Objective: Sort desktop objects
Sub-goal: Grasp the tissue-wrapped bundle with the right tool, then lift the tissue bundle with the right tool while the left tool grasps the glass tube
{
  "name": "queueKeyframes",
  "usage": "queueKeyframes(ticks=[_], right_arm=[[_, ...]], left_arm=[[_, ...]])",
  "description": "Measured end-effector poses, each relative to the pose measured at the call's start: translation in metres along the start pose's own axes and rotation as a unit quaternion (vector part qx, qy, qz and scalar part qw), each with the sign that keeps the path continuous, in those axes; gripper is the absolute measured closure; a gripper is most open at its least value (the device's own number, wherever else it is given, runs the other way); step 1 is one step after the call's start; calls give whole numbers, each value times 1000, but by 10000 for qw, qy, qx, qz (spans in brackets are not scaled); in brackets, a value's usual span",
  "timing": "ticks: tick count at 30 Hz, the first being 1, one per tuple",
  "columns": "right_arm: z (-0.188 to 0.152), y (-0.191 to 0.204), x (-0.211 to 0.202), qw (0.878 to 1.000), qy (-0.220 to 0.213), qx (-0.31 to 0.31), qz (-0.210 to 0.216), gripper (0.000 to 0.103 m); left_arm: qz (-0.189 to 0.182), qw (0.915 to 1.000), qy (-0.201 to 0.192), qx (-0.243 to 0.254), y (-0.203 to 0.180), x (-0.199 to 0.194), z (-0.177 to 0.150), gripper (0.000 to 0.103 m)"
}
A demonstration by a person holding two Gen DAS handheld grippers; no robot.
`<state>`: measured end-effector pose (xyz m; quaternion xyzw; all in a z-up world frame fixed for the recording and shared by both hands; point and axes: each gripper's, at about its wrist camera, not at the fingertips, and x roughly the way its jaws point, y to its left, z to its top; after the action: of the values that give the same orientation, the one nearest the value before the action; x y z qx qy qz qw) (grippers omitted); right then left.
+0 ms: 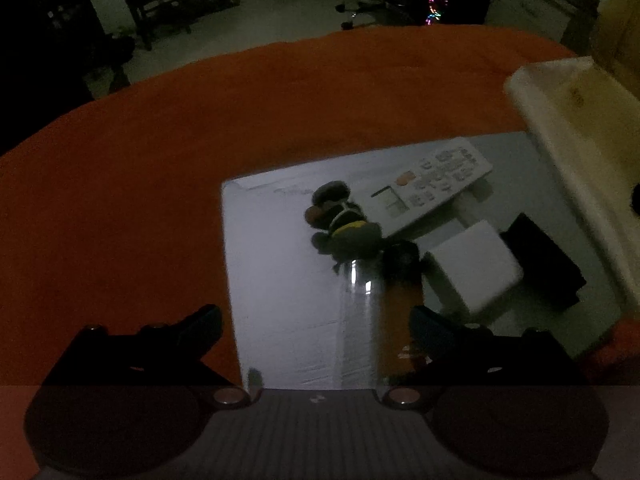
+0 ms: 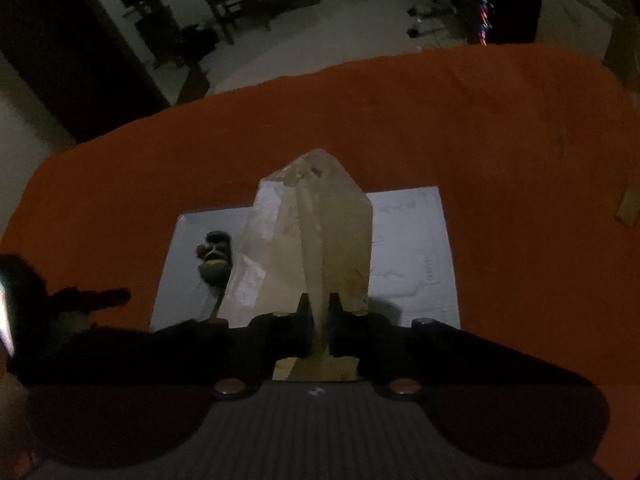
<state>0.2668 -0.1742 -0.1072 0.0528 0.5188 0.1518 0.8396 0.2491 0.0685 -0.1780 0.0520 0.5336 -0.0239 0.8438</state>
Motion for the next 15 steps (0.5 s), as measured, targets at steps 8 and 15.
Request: queueKeyframes(ticks=[8, 15], right_arm=[[-11, 10, 4, 9996, 55, -257, -121, 97], [-11, -14, 33, 9988, 296, -312, 243, 95]], left_arm=[[-81, 9991, 139, 388, -31, 6, 7, 1], [149, 9975, 350, 589, -46, 17, 11, 1]])
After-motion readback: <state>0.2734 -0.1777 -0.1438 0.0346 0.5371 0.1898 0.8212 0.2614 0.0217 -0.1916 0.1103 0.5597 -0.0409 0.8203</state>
